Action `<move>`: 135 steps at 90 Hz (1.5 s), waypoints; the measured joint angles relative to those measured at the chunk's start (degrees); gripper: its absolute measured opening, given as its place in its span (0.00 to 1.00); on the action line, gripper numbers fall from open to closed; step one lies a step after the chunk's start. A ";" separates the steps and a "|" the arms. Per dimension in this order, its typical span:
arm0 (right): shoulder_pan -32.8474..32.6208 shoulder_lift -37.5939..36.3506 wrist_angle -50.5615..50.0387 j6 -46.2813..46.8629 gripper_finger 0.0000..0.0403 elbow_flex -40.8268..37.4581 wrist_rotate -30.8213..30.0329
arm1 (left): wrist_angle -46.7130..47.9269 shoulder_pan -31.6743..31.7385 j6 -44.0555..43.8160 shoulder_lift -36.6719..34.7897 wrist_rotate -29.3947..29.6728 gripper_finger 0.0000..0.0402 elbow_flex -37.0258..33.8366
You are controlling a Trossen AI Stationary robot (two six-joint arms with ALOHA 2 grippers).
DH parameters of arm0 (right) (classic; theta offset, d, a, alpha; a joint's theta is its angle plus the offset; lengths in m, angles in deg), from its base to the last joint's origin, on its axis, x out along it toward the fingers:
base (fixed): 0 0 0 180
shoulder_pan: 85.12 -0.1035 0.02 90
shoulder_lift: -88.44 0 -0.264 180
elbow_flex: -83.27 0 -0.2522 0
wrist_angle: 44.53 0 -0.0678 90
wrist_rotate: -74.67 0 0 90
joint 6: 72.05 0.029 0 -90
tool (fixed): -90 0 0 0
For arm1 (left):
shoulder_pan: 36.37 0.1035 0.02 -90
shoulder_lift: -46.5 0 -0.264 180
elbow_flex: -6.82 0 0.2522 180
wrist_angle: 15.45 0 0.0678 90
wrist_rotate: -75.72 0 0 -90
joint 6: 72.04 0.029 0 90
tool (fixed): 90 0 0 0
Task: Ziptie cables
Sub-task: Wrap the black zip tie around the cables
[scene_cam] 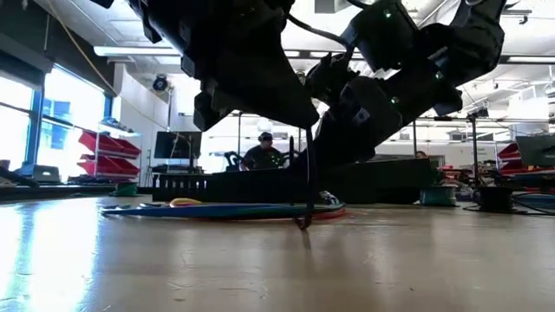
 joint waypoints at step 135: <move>-8.55 -4.70 -3.74 -33.11 0.00 0.04 -25.48 | -11.66 5.42 -5.51 -3.31 -7.68 0.00 -7.71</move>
